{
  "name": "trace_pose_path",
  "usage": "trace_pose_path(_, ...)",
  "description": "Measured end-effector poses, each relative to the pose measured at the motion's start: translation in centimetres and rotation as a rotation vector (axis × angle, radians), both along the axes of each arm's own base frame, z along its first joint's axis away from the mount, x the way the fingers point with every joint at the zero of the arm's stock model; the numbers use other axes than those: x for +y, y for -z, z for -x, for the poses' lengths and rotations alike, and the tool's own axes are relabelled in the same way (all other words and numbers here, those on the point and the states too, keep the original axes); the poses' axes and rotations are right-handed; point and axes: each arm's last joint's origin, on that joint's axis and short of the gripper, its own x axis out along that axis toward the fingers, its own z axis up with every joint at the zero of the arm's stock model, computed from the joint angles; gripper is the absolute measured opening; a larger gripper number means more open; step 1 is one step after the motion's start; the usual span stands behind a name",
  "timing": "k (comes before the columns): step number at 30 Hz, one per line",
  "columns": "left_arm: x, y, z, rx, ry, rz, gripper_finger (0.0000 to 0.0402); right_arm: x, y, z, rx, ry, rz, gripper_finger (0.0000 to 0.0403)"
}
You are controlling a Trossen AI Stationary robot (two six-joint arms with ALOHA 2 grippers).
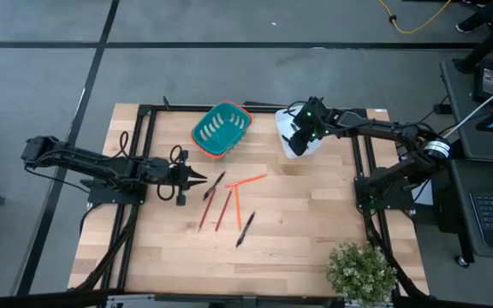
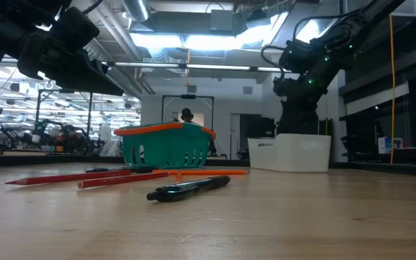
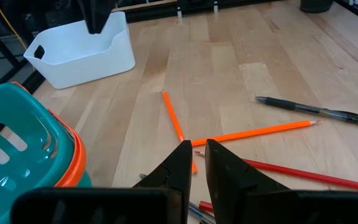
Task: Sort pens & pencils
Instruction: Put the black pen into the white bin
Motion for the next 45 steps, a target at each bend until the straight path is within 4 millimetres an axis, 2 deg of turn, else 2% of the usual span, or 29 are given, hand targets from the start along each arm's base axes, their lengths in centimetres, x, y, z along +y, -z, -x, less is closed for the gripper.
trace_pose_path(4, 0.0, 0.0, 0.0, 0.0, 0.0, 0.0, 0.0041, 0.7, -1.4, -1.3, -0.081, -0.104, -0.033, 0.0104)
trace_pose_path(10, 0.0, 0.0, 0.0, 0.0, 0.0, 0.0, 0.0041, 2.4, -3.4, -3.4, -0.13, -0.256, 0.044, 0.0104)
trace_pose_path(15, 0.0, 0.0, 0.0, 0.0, 0.0, 0.0, 0.0041, 4.8, -3.6, -4.5, -0.124, -0.395, 0.092, 0.0104)
trace_pose_path(26, 0.0, 0.0, 0.0, 0.0, 0.0, 0.0, 0.0041, 9.7, -3.5, -6.1, -0.091, -0.522, 0.142, 0.0104)
trace_pose_path(34, 0.0, 0.0, 0.0, -0.001, -0.002, 0.005, 0.0041, 13.5, -1.6, -7.4, -0.019, -0.613, 0.118, 0.0104)
trace_pose_path(45, 0.0, 0.0, 0.0, -0.002, -0.002, 0.007, 0.0041, 17.1, 1.5, -9.1, 0.058, -0.717, 0.08, 0.0104)
